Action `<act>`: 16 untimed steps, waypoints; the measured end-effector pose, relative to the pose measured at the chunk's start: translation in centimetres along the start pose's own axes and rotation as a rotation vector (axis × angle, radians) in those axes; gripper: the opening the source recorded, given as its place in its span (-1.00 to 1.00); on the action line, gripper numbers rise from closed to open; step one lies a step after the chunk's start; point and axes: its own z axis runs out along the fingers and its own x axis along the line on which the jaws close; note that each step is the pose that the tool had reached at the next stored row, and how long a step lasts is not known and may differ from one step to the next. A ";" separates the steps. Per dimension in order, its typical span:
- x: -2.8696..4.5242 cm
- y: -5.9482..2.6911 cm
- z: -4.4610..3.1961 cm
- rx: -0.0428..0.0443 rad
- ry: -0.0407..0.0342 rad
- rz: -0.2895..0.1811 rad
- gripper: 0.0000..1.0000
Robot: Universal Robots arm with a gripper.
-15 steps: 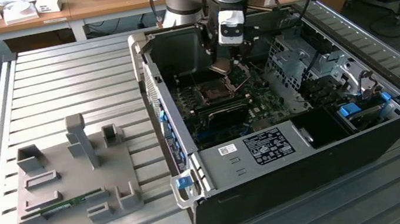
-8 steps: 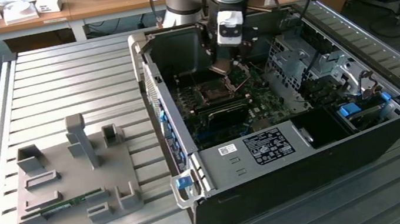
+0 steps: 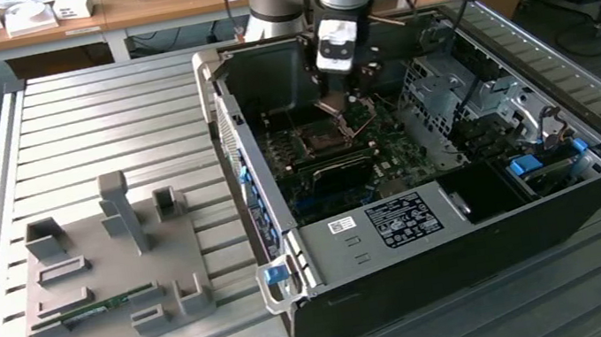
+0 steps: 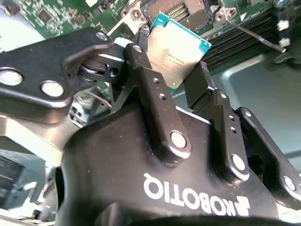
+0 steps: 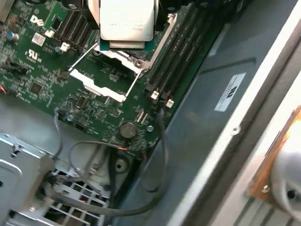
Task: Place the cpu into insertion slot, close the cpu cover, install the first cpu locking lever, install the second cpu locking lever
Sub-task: 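Place the cpu into insertion slot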
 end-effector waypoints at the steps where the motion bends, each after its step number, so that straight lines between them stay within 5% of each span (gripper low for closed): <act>1: 0.00 0.00 0.07 -0.0002 -0.0014 0.018 0.07; 16: -0.01 -0.09 1.18 -0.0036 -0.0214 0.290 0.07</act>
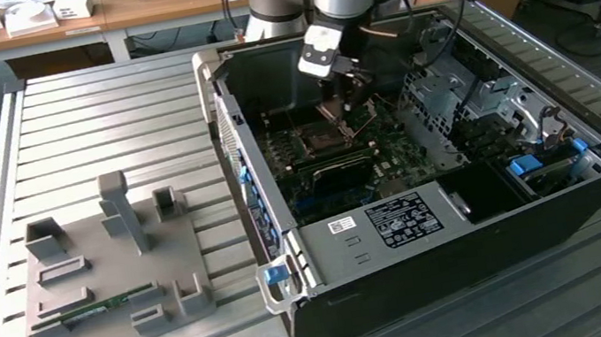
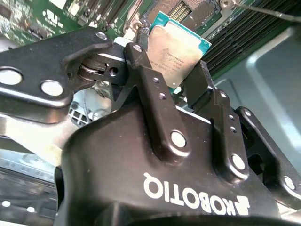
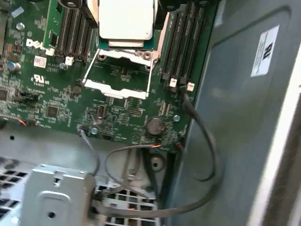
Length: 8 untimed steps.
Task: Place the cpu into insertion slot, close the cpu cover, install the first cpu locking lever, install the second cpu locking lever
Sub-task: 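Place the cpu into insertion slot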
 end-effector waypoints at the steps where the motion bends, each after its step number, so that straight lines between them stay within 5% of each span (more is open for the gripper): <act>1: 0.00 -0.01 0.08 -0.0002 -0.0015 0.019 0.07; 8: -0.01 -0.04 0.56 -0.0017 -0.0109 0.146 0.07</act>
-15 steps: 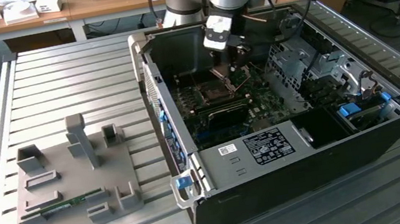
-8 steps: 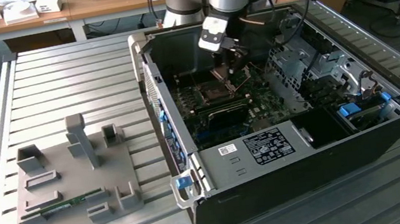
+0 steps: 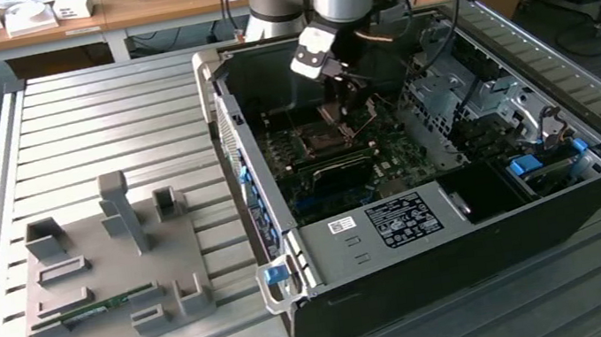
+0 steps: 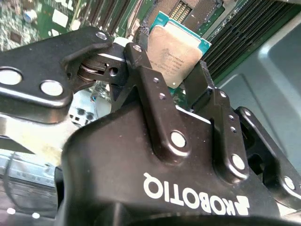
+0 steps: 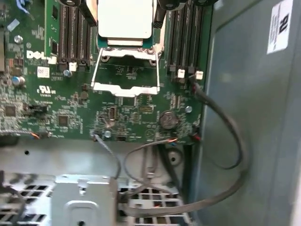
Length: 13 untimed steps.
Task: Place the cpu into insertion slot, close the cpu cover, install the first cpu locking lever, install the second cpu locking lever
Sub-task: 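Place the cpu into insertion slot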
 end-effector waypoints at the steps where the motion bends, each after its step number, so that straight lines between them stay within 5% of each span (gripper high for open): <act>1: 0.00 0.00 0.06 -0.0002 -0.0013 0.018 0.07; 4: 0.00 -0.01 0.19 -0.0007 -0.0051 0.068 0.07; 9: 0.00 -0.02 0.20 -0.0007 -0.0053 0.071 0.07; 11: 0.00 -0.02 0.24 0.0142 -0.0051 0.071 0.07; 13: 0.00 -0.02 0.28 0.0434 -0.0054 0.072 0.07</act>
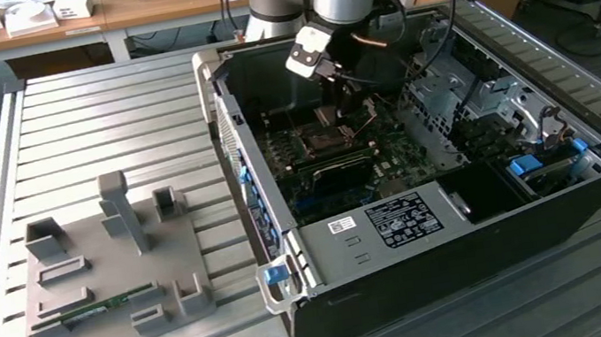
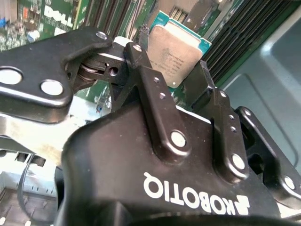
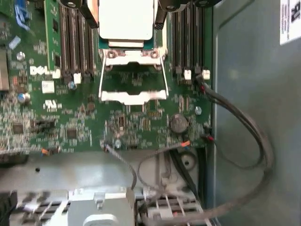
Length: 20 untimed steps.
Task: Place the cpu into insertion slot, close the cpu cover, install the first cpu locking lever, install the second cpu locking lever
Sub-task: 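Place the cpu into insertion slot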
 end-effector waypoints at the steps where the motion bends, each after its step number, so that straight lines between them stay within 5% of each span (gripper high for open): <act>1: 0.00 0.00 0.00 0.0046 -0.0004 0.000 0.07; 20: -0.02 -0.44 0.22 0.0054 0.0013 -0.050 0.07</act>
